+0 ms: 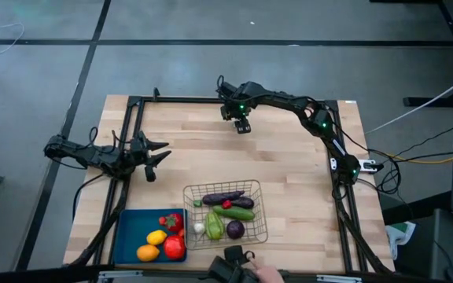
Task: Sort produce into baskets
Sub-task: Put the green mushroom into the gold wire basket, then adjust the gold wire basket, then return to Home Position
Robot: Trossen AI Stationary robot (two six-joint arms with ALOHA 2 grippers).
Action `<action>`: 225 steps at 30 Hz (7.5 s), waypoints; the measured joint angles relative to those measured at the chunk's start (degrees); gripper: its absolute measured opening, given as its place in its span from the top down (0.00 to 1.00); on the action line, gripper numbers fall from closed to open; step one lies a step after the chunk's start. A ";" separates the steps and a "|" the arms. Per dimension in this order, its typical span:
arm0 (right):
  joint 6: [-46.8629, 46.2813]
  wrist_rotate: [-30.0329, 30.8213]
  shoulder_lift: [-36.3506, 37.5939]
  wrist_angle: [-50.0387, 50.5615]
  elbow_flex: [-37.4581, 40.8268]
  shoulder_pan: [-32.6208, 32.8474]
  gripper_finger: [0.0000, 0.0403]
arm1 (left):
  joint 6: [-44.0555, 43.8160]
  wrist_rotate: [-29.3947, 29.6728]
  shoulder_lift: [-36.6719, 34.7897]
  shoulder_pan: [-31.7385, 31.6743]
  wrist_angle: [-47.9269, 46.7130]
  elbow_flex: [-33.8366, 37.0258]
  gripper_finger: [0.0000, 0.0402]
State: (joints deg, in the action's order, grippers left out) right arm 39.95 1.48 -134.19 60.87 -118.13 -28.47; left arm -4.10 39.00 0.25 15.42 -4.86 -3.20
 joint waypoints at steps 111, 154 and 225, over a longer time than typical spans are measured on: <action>-24.20 5.03 4.72 15.60 -15.43 52.05 0.77 | 2.62 0.02 0.04 0.00 -0.02 -0.02 0.63; -29.21 -8.70 3.76 13.80 -4.29 32.69 0.44 | 2.60 0.01 0.07 0.01 -0.02 -0.02 0.63; -46.98 -11.06 4.79 29.06 -13.01 43.30 0.65 | 2.62 0.02 0.07 0.00 0.00 -0.02 0.63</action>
State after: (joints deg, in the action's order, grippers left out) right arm -7.03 -9.58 -129.40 89.93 -131.14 14.83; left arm -1.48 39.02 0.32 15.42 -4.86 -3.22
